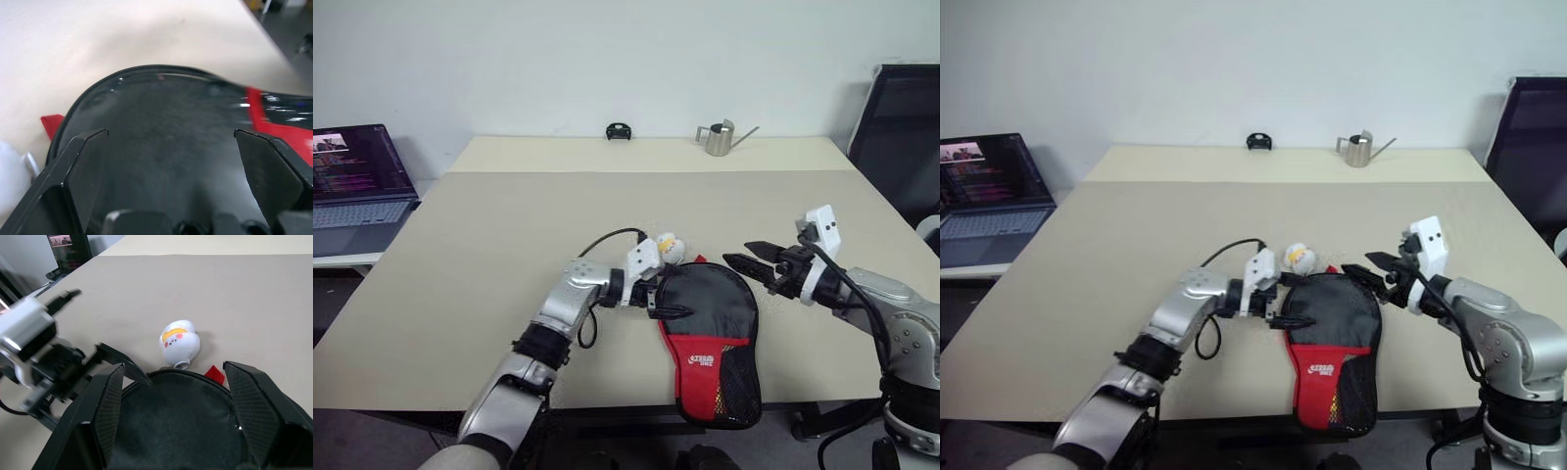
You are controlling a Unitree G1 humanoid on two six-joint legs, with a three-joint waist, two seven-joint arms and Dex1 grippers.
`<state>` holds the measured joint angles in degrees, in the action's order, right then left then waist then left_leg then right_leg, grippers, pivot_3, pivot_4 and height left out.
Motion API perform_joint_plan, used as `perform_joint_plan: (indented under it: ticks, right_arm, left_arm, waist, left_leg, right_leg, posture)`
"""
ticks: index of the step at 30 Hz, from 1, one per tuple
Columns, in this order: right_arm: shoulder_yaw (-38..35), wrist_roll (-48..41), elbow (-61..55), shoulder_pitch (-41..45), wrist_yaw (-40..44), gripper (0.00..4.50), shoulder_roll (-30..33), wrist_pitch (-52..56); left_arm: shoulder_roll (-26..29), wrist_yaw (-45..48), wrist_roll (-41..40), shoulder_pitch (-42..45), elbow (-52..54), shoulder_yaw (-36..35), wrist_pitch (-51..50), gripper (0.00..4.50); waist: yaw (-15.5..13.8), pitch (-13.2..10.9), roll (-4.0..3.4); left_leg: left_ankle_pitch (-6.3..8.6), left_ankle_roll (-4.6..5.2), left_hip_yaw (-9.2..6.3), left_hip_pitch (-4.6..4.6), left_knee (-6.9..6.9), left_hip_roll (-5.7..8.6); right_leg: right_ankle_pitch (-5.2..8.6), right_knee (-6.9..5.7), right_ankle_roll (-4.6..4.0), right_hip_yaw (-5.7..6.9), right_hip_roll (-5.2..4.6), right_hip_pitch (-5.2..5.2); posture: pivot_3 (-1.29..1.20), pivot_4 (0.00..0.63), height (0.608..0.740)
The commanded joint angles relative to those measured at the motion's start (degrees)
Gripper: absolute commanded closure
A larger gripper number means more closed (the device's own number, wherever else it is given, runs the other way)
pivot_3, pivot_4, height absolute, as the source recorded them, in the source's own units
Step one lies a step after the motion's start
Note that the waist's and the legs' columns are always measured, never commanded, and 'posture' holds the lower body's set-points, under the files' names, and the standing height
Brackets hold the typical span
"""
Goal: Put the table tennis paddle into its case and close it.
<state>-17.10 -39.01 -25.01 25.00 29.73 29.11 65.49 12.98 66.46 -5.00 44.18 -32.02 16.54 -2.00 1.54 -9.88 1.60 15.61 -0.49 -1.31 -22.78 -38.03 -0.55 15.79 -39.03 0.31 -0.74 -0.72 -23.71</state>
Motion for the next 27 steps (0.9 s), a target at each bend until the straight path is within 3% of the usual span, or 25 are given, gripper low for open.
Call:
perform_joint_plan:
  ticks: [1,12,16,24,27]
  right_arm:
    - [-1.6,-1.6,-1.6,0.4,-0.9,0.99,0.7,-1.2]
    - [0.7,-1.8,4.9,6.8,-1.8,0.99,1.7,-2.0]
    - [5.4,0.8,11.4,11.9,-1.3,0.03,0.6,-4.0]
    - [16.0,8.8,25.9,20.5,0.3,0.03,-4.7,-12.4]
    - [21.7,15.7,38.6,25.2,0.9,0.03,-9.3,-21.2]
  left_arm:
    - [-1.8,-0.6,1.8,1.6,-3.6,1.1,4.5,0.00]
    - [-2.7,1.4,2.5,-0.5,-6.8,1.5,7.2,0.00]
    - [-2.8,0.9,2.6,-0.8,-6.7,1.4,7.2,0.00]
    - [-3.0,-0.3,2.9,-1.2,-6.5,1.2,7.3,0.00]
    - [-3.1,-1.2,3.3,-1.7,-5.9,1.3,7.6,0.00]
  waist:
    - [0.0,0.0,0.00]
    - [0.0,0.0,-0.02]
    - [0.1,0.0,-0.02]
    - [0.1,0.0,-0.05]
    - [0.2,0.0,-0.06]
  left_leg:
    - [0.00,0.00,-0.01,0.00,0.00,-0.01]
    - [0.00,0.00,0.01,0.08,-0.02,0.00]
    - [0.00,0.00,-0.01,0.28,0.00,-0.02]
    - [0.00,0.00,0.00,0.33,0.00,-0.04]
    - [0.00,0.00,0.03,0.33,-0.02,-0.02]
  right_leg:
    - [0.00,0.00,0.00,0.01,0.01,0.00]
    - [0.00,-0.03,0.00,-0.02,0.04,0.05]
    - [0.00,-0.03,0.00,0.01,0.06,0.23]
    - [0.00,-0.02,0.00,0.00,0.08,0.28]
    - [-0.01,-0.02,0.00,-0.03,0.05,0.28]
  posture:
    - [0.00,0.150,0.740]
    - [0.00,0.150,0.740]
    - [0.00,0.150,0.740]
    - [0.00,0.150,0.740]
    - [0.00,0.150,0.740]
